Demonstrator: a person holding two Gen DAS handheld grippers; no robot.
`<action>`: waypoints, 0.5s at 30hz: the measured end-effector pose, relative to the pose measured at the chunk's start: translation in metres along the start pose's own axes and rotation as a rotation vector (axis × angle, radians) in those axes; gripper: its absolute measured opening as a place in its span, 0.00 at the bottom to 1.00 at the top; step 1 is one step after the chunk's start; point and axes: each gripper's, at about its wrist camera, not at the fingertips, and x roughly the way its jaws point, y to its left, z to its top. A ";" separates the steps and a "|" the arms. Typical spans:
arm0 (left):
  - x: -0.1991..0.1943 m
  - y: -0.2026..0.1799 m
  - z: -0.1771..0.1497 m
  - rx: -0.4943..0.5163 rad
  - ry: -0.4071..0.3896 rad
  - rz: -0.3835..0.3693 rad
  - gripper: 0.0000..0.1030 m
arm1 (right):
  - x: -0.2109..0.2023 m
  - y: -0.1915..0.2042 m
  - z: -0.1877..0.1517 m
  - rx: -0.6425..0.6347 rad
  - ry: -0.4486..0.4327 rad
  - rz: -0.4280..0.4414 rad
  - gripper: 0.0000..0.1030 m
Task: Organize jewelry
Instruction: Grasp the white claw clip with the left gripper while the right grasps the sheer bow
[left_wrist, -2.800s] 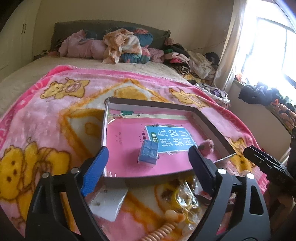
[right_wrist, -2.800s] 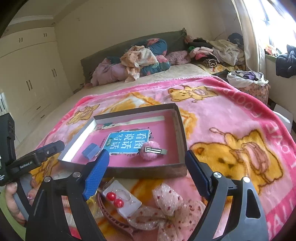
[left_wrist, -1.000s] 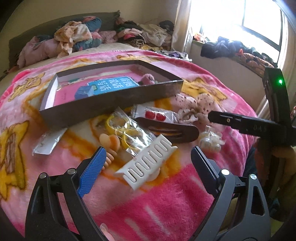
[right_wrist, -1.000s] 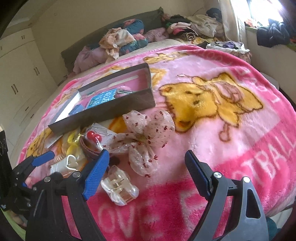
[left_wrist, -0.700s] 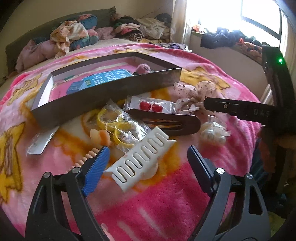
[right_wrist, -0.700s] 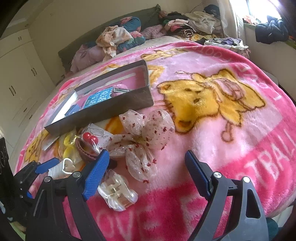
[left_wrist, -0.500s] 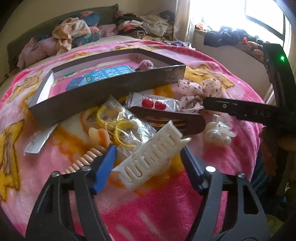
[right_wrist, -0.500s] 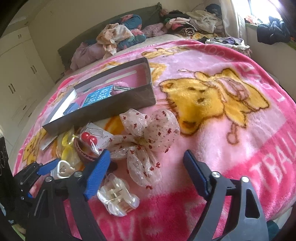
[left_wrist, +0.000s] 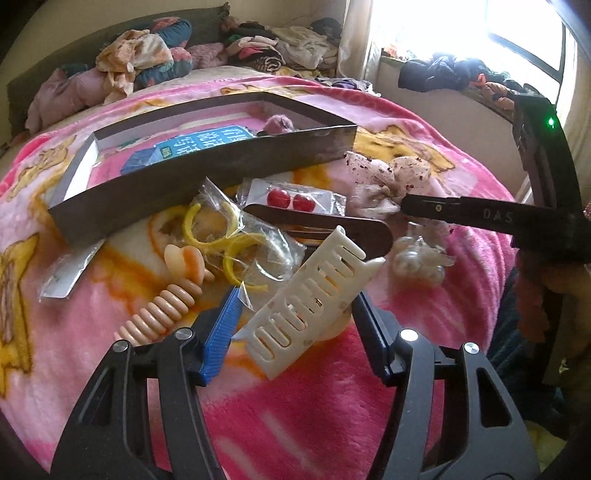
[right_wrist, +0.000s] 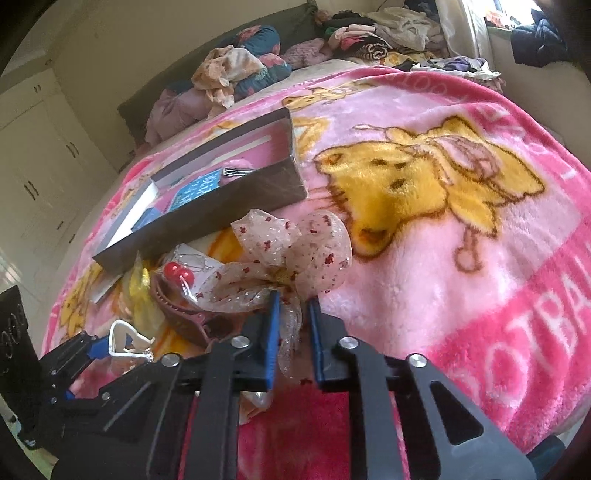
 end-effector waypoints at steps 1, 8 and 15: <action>-0.002 -0.001 0.000 -0.002 -0.001 -0.005 0.50 | -0.003 -0.001 -0.001 0.004 -0.010 0.004 0.10; -0.012 -0.008 0.005 -0.003 -0.019 -0.032 0.50 | -0.025 -0.007 -0.002 0.027 -0.075 0.014 0.07; -0.015 0.003 0.007 -0.042 -0.014 -0.036 0.26 | -0.030 -0.008 -0.002 0.028 -0.084 0.025 0.07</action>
